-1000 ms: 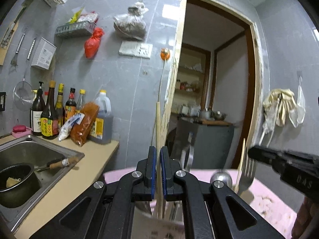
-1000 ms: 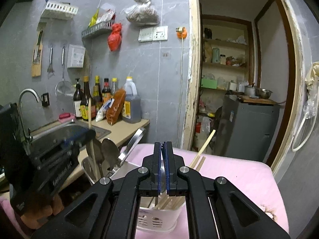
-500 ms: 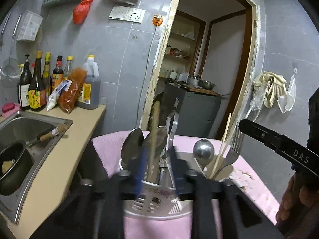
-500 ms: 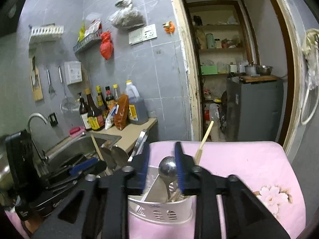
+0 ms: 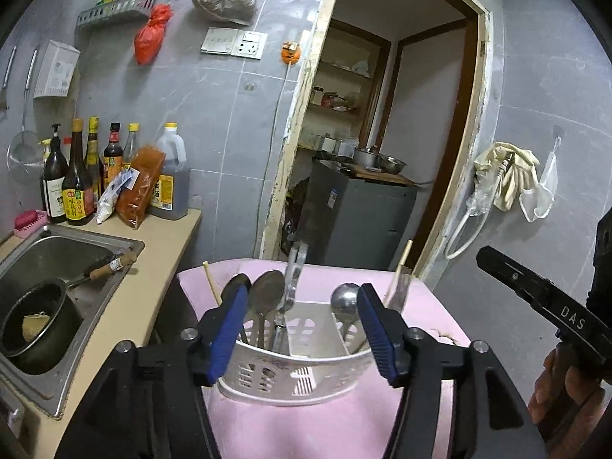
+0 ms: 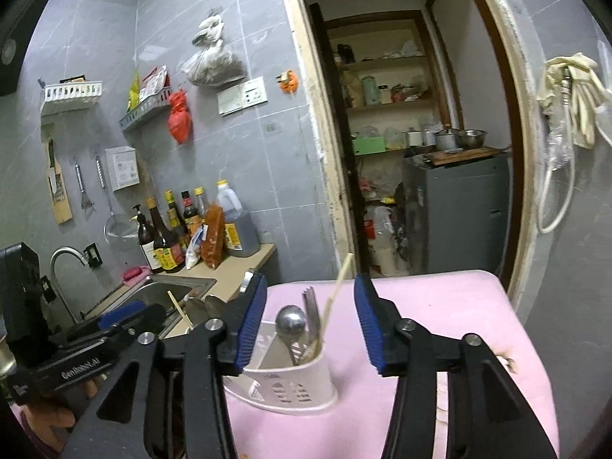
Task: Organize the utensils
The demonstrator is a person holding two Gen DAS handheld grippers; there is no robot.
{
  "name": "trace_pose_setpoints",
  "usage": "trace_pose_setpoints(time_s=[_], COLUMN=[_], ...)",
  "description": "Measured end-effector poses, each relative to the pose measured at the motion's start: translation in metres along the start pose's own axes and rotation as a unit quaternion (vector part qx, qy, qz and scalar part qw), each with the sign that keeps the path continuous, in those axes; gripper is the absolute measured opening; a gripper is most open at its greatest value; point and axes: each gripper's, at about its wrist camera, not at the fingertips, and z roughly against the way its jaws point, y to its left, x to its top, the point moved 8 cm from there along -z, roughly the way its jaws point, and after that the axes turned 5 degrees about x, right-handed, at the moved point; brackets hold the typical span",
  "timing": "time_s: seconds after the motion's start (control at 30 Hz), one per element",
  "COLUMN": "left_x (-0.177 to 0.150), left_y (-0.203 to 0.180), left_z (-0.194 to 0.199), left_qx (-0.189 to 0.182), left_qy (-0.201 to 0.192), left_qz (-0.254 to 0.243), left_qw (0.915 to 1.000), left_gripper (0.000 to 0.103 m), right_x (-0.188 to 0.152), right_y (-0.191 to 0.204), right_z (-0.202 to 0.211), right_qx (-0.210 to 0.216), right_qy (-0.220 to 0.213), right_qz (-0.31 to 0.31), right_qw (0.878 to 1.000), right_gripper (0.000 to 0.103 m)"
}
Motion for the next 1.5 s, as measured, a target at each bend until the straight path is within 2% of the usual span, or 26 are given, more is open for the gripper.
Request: trace_pose_setpoints(time_s=[0.13, 0.23, 0.43, 0.63, 0.87, 1.1, 1.5], left_x=[0.0, -0.002, -0.015, -0.034, -0.064, -0.099, -0.127], left_y=[-0.01, -0.016, -0.034, -0.052, -0.071, -0.083, -0.097], left_z=[0.021, 0.034, 0.071, 0.114, 0.164, 0.197, 0.234], left_qx=[0.007, 0.007, 0.016, 0.03, 0.043, 0.055, 0.063], left_qy=[-0.003, 0.0, 0.0, -0.013, -0.014, -0.006, -0.013], left_qz=[0.0, 0.004, 0.013, 0.018, 0.008, -0.006, -0.022], left_qw=[1.0, 1.0, 0.9998, 0.9993, 0.9989, 0.9985, 0.9977], left_gripper=[0.082, 0.092, 0.101, 0.103, 0.103, 0.103, 0.103], right_x=[0.002, 0.0, -0.009, -0.026, -0.056, -0.089, -0.11], right_y=[-0.013, -0.023, -0.041, -0.053, -0.056, -0.055, -0.049], right_z=[0.024, 0.046, 0.093, 0.145, 0.202, 0.244, 0.282], right_qx=[-0.011, -0.016, -0.027, -0.036, -0.041, -0.045, -0.059], right_qy=[-0.003, -0.003, 0.001, 0.006, 0.026, 0.035, 0.031], right_qz=[-0.01, -0.013, -0.024, -0.029, -0.027, -0.036, -0.018], right_qw=[1.0, 1.0, 0.999, 0.999, 0.998, 0.998, 0.998], right_gripper=[0.061, 0.071, 0.089, 0.1, 0.1, 0.1, 0.101])
